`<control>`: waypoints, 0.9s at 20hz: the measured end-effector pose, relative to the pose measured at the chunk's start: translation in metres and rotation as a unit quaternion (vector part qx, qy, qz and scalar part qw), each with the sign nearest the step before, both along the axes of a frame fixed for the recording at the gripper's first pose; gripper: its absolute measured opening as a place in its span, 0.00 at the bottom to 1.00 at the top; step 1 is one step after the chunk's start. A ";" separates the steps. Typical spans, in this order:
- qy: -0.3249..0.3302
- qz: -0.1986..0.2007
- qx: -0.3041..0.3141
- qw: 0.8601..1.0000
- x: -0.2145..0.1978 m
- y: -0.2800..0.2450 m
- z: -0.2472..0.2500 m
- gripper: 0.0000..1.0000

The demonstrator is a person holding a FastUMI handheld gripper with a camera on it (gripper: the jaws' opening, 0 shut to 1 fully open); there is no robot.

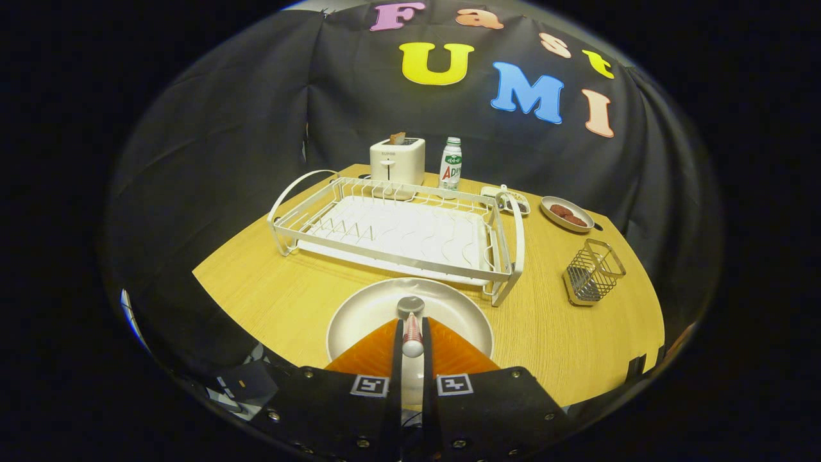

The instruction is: Take the plate from the dish rack, then take the spoon from the basket and place it into the plate.

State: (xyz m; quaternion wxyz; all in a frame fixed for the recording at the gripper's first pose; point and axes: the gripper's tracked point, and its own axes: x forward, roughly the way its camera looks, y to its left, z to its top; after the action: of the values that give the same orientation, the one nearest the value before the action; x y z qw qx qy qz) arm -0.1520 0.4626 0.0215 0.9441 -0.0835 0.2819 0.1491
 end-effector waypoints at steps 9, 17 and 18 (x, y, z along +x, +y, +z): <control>-0.032 -0.001 -0.002 0.999 0.001 -0.008 0.032 0.27; -0.132 -0.056 0.031 0.989 0.038 -0.043 0.133 0.27; -0.149 -0.064 0.036 0.986 0.045 -0.050 0.149 0.27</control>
State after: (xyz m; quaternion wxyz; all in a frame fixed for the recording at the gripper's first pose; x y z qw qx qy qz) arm -0.1075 0.4128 0.1701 0.9855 -0.0520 0.1376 0.0843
